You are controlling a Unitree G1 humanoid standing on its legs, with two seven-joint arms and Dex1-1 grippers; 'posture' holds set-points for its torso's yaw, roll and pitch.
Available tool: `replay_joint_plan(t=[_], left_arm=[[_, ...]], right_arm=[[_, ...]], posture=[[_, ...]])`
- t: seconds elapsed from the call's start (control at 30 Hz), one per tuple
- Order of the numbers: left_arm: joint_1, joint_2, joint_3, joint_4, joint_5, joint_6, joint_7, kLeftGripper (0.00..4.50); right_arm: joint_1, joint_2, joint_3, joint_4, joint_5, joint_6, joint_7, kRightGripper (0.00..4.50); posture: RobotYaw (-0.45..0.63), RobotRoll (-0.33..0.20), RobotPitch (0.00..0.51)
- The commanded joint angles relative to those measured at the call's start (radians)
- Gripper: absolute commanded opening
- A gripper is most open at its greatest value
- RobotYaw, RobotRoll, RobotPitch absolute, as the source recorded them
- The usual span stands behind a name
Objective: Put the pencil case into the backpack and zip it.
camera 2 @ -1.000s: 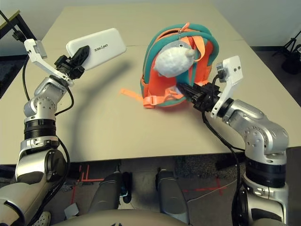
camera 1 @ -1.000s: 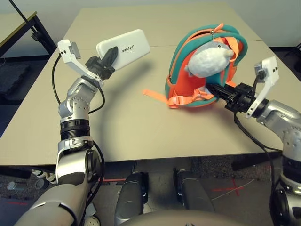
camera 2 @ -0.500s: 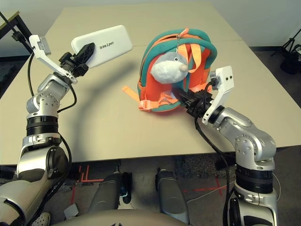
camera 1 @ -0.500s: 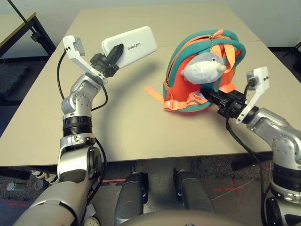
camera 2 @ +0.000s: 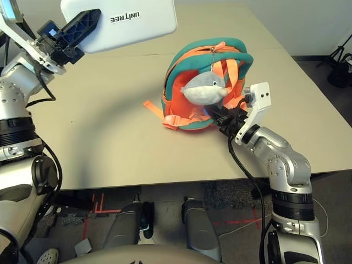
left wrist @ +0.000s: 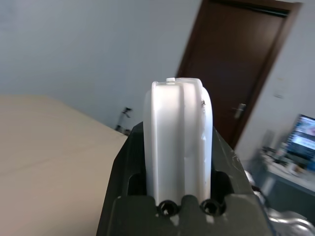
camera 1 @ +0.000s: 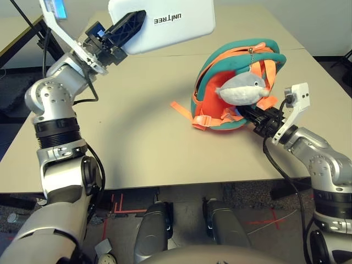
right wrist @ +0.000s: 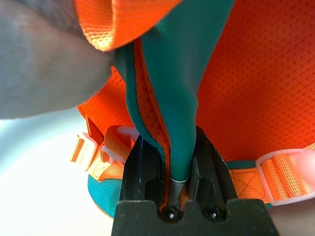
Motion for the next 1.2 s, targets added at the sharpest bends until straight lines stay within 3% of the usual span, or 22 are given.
replay_joint_plan(t=[0.03, 0.4, 0.57, 0.97, 1.2], left_arm=[[-0.001, 0.007, -0.018, -0.055, -0.038, 0.036, -0.028, 1.26], [0.006, 0.002, -0.18, -0.017, 0.127, -0.07, -0.118, 1.25], [-0.006, -0.001, -0.196, 0.011, 0.168, -0.117, -0.138, 1.25], [-0.019, 0.026, -0.246, 0.028, 0.27, -0.18, -0.191, 1.25], [-0.004, 0.006, -0.318, 0.066, 0.344, -0.208, -0.227, 1.25]], right_arm=[[0.02, -0.008, 0.019, 0.039, -0.021, 0.022, -0.004, 0.47], [0.0, -0.002, 0.015, 0.04, -0.028, 0.02, -0.013, 0.47], [-0.023, -0.01, 0.003, 0.025, -0.019, 0.029, -0.016, 0.47], [-0.181, -0.032, -0.048, -0.044, 0.151, 0.148, 0.011, 0.47], [-0.195, -0.024, -0.043, -0.044, 0.173, 0.16, 0.009, 0.47]], posture=[[-0.19, 0.0, 0.112], [-0.2, 0.0, 0.115], [-0.2, 0.0, 0.115], [-0.2, 0.0, 0.111], [-0.19, 0.0, 0.111]])
